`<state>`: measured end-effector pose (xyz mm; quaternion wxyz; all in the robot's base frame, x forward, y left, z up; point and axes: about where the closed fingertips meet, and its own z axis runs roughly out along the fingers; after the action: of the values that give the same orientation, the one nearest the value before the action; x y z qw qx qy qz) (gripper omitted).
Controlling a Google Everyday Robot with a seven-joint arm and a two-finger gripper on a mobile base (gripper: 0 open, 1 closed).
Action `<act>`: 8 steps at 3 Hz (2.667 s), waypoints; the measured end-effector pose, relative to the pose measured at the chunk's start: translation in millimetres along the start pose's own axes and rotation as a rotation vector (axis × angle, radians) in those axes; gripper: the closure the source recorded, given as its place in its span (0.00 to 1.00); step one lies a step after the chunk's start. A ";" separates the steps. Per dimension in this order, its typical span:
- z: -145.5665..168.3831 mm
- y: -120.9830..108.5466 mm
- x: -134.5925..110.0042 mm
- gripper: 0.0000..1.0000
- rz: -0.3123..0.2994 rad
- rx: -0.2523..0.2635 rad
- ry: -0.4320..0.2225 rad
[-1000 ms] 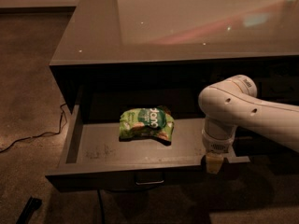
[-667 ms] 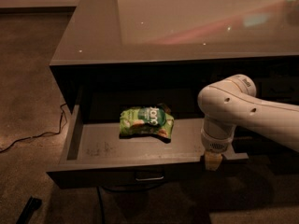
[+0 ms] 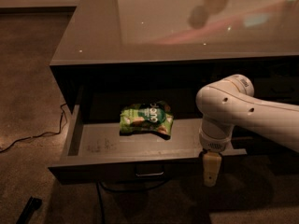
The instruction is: Open top drawer
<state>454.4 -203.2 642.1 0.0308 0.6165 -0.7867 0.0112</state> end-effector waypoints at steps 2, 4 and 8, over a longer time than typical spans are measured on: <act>-7.0 -5.4 -0.3 0.00 -0.028 0.041 -0.049; -46.0 -22.7 -4.2 0.19 -0.061 0.172 -0.096; -59.2 -40.2 -14.6 1.00 -0.058 0.267 -0.074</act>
Offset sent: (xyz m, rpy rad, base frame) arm 0.0169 -0.0008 0.0221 0.0872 -0.1073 0.0738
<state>499.0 -195.4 699.4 -0.0799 0.6377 -0.7606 0.0921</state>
